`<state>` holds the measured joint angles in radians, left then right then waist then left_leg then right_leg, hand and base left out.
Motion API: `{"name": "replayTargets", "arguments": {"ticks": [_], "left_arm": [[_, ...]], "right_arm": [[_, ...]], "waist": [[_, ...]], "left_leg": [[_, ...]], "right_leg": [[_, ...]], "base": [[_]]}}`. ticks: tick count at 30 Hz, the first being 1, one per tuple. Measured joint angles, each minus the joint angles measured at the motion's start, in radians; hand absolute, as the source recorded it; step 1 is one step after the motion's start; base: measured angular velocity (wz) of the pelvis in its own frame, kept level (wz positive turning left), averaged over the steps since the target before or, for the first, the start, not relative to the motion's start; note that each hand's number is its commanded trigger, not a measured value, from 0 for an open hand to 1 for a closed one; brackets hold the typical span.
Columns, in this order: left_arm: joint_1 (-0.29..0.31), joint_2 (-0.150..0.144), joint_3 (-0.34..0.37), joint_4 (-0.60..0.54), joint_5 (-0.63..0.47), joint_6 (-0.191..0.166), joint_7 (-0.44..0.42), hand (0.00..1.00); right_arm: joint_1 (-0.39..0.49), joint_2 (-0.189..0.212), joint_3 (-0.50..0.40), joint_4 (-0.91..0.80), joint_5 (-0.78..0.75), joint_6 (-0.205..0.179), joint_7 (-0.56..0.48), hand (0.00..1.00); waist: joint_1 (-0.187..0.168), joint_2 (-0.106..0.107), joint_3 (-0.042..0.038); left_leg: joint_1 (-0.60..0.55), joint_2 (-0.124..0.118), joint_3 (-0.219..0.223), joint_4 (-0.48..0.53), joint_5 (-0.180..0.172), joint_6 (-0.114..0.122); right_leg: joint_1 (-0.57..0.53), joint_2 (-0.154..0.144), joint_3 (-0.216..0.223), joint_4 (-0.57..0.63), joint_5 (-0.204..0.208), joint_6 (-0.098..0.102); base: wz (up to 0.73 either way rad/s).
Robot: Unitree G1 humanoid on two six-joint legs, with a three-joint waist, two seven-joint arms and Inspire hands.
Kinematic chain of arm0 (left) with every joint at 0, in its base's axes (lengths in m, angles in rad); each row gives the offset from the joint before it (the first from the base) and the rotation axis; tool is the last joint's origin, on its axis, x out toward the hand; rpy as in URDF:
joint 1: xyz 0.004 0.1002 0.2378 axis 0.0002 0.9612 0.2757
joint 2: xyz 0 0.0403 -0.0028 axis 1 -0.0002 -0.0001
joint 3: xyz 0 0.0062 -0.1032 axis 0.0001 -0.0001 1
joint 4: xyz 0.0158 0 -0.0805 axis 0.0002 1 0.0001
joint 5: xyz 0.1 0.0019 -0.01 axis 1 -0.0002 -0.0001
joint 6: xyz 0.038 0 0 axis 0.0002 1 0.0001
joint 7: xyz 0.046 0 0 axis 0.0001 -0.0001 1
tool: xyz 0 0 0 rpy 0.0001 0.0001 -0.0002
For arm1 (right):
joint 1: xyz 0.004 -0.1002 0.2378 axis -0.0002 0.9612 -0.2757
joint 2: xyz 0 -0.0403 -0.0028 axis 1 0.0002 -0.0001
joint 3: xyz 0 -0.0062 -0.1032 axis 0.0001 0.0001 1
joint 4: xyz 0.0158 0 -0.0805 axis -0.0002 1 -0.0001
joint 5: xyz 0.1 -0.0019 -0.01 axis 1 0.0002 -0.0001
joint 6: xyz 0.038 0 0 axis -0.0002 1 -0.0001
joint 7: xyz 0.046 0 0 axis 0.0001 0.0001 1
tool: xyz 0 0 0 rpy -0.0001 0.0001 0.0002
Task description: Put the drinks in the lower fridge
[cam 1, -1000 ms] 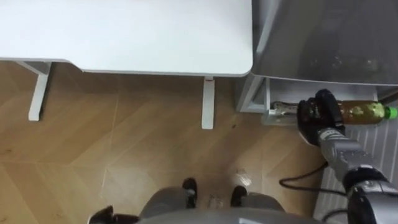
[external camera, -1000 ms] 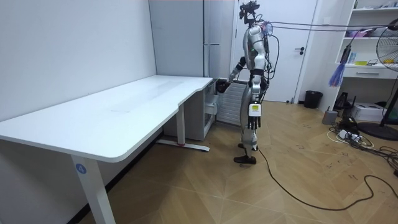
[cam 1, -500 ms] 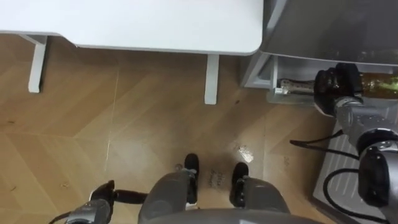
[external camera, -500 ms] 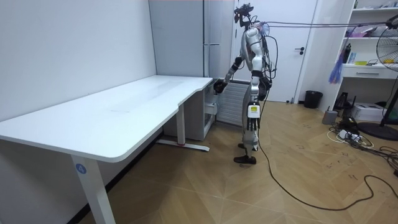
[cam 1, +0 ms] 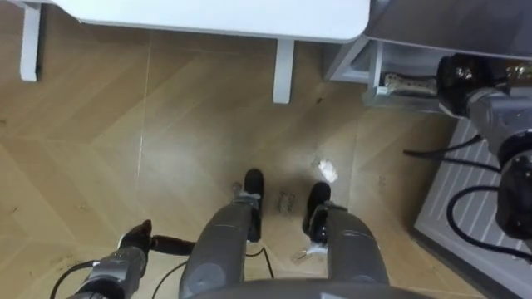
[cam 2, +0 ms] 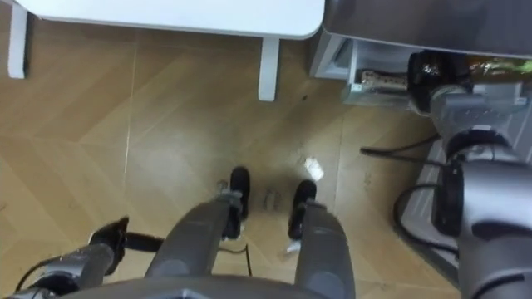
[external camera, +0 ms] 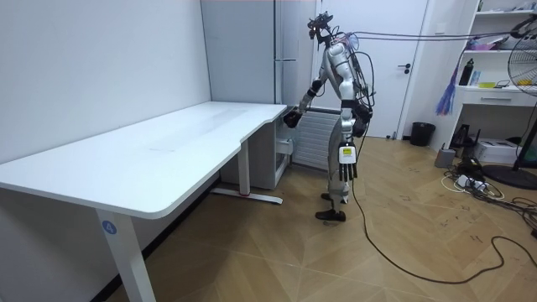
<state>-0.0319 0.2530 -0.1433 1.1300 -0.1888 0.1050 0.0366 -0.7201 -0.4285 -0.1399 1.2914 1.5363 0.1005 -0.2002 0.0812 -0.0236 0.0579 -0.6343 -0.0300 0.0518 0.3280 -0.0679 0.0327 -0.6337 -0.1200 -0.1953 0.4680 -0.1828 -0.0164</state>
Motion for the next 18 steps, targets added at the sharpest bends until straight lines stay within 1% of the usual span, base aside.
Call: {"name": "replayTargets", "arguments": {"ticks": [2, 5, 10, 11, 12, 13, 18], "left_arm": [[-0.001, 0.015, -0.023, 0.001, -0.006, -0.004, 0.013, 0.00], [-0.001, 0.016, -0.041, 0.013, -0.015, 0.000, 0.026, 0.00], [-0.001, 0.016, -0.049, 0.011, -0.015, 0.000, 0.043, 0.00], [-0.001, 0.016, -0.055, 0.011, -0.015, -0.001, 0.047, 0.00], [-0.001, 0.016, -0.058, 0.011, -0.015, -0.001, 0.049, 0.00], [-0.001, 0.016, -0.061, 0.011, -0.015, -0.001, 0.049, 0.00], [-0.001, 0.016, -0.068, 0.010, -0.015, -0.001, 0.054, 0.00]], "right_arm": [[-0.023, -0.015, 0.022, 0.000, -0.006, 0.000, -0.022, 1.00], [-0.043, -0.021, 0.039, 0.000, -0.017, 0.001, -0.039, 1.00], [-0.064, -0.021, 0.074, 0.000, -0.059, 0.003, -0.039, 1.00], [-0.069, -0.020, 0.081, 0.000, -0.059, 0.004, -0.039, 0.85], [-0.069, -0.021, 0.081, 0.000, -0.057, 0.006, -0.039, 0.06], [-0.069, -0.021, 0.080, 0.000, -0.057, 0.007, -0.039, 0.00], [-0.069, -0.021, 0.080, 0.000, -0.057, 0.010, -0.039, 0.00]], "waist": [[0.008, -0.006, 0.0008], [0.010, -0.009, 0.0020], [0.013, -0.011, 0.0027], [0.013, -0.011, 0.0027], [0.014, -0.011, 0.0027], [0.016, -0.011, 0.0027], [0.021, -0.012, 0.0027]], "left_leg": [[-0.023, 0.000, 0.002, 0.002, 0.007, 0.002], [-0.045, 0.000, 0.003, 0.013, 0.009, 0.003], [-0.060, -0.002, 0.003, 0.018, 0.010, 0.005], [-0.062, -0.002, 0.003, 0.018, 0.011, 0.005], [-0.062, -0.002, 0.004, 0.018, 0.012, 0.005], [-0.062, -0.001, 0.004, 0.018, 0.012, 0.005], [-0.062, -0.001, 0.005, 0.019, 0.012, 0.005]], "right_leg": [[-0.029, -0.004, 0.000, 0.012, 0.001, -0.001], [-0.047, -0.009, -0.005, 0.022, 0.001, -0.001], [-0.065, -0.015, -0.004, 0.032, 0.001, -0.001], [-0.067, -0.015, -0.004, 0.033, 0.001, -0.001], [-0.067, -0.016, -0.004, 0.033, 0.001, -0.001], [-0.067, -0.015, -0.004, 0.033, 0.001, -0.001], [-0.067, -0.016, -0.003, 0.033, 0.001, -0.002]], "base": [[0.05], [0.05], [0.01], [0.00], [0.00], [0.00], [-0.01]]}}
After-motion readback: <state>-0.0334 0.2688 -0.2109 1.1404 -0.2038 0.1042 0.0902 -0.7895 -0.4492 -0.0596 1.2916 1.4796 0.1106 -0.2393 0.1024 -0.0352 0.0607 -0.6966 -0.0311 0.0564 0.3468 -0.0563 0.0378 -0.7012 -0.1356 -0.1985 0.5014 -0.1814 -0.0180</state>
